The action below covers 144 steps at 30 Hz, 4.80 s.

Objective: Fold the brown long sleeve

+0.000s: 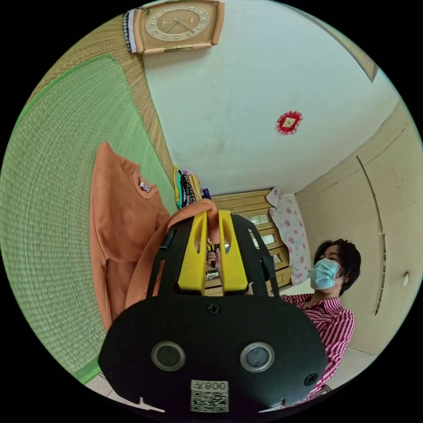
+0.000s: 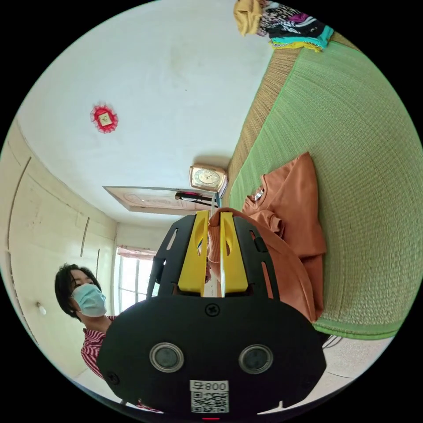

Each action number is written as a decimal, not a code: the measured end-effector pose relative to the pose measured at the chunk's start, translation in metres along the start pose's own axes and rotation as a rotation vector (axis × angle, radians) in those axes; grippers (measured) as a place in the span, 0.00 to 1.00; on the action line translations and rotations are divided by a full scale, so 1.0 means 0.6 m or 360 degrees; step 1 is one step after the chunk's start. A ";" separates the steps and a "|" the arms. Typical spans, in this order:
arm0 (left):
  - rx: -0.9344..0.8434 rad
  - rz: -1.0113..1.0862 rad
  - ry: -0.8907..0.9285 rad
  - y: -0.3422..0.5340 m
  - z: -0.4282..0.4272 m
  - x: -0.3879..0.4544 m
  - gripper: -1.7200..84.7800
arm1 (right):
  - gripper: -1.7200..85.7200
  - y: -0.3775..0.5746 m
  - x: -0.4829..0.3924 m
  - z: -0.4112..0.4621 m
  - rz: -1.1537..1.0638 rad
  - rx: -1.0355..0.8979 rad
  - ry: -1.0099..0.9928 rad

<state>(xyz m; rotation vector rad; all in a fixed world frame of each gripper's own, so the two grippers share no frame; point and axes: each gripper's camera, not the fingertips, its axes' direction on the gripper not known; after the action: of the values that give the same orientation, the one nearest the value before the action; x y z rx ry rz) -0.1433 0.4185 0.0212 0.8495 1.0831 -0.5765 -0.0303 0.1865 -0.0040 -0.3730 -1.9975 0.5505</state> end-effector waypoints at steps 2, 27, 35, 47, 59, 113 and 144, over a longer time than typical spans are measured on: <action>0.0017 -0.0021 -0.0050 -0.018 0.014 0.023 0.07 | 0.05 -0.032 0.017 0.016 0.0041 0.0002 0.0007; -0.0045 0.0028 -0.0750 0.051 0.188 0.351 0.12 | 0.05 -0.185 -0.008 0.294 -0.0237 -0.0134 0.0701; -0.0595 0.0445 -0.1766 0.077 0.397 0.474 0.11 | 0.08 -0.201 -0.063 0.543 -0.0629 -0.0465 0.1761; -0.0738 0.0508 -0.2003 0.159 0.464 0.550 0.04 | 0.05 -0.196 -0.029 0.656 -0.0668 -0.0615 0.2008; -0.0244 0.0660 -0.1726 0.217 0.361 0.716 0.03 | 0.02 -0.184 -0.138 0.525 -0.0729 -0.0238 0.1562; -0.0751 0.0474 -0.1302 0.216 0.351 0.415 0.02 | 0.02 0.032 -0.039 0.542 -0.0640 -0.0789 0.1018; -0.0641 0.0364 -0.1494 0.176 0.311 0.258 0.02 | 0.02 0.198 0.015 0.229 -0.0181 -0.0222 0.1247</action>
<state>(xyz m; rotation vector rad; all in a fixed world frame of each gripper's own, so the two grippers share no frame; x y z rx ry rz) 0.0932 0.3233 -0.0492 0.2630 0.2148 -0.4569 -0.1528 0.2609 -0.1158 -0.4688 -1.2867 0.1455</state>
